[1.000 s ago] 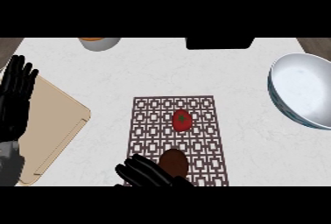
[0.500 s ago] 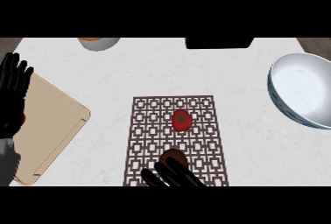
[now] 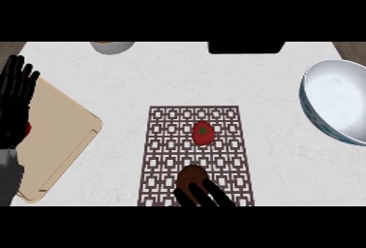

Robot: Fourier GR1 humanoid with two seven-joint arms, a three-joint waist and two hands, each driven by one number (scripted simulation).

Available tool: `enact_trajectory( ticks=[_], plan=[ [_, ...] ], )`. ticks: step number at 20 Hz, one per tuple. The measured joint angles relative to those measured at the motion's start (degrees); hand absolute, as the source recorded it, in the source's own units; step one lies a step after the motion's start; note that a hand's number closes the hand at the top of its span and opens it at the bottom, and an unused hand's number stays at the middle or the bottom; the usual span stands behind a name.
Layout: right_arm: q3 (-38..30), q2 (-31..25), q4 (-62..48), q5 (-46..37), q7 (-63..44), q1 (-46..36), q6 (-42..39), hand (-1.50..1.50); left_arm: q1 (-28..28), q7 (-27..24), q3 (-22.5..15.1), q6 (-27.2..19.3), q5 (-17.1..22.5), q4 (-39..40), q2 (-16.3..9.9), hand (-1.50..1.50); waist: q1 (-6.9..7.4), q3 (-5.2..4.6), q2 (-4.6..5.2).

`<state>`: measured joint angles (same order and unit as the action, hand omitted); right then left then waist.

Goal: Pick the cupcake from the placemat and place it in the bowl

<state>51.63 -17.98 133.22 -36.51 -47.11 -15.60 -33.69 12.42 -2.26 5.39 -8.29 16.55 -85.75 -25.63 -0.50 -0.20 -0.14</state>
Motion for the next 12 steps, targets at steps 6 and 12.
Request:
enact_trajectory(
  ticks=[6, 12],
  plan=[
    [-4.3, 5.0, -0.2, 6.1, -2.7, -0.4, -8.2, -1.50, 0.8, 0.5, 0.6, 0.7, -0.6, 0.2, 0.7, 0.00, 0.30, 0.10, 0.05],
    [-7.0, 7.3, -2.3, 7.3, -1.7, 0.1, -11.5, -1.50, 0.7, 1.6, 1.3, 1.3, -1.5, -1.2, 1.4, 0.00, 0.48, 0.16, 0.07]
  ],
)
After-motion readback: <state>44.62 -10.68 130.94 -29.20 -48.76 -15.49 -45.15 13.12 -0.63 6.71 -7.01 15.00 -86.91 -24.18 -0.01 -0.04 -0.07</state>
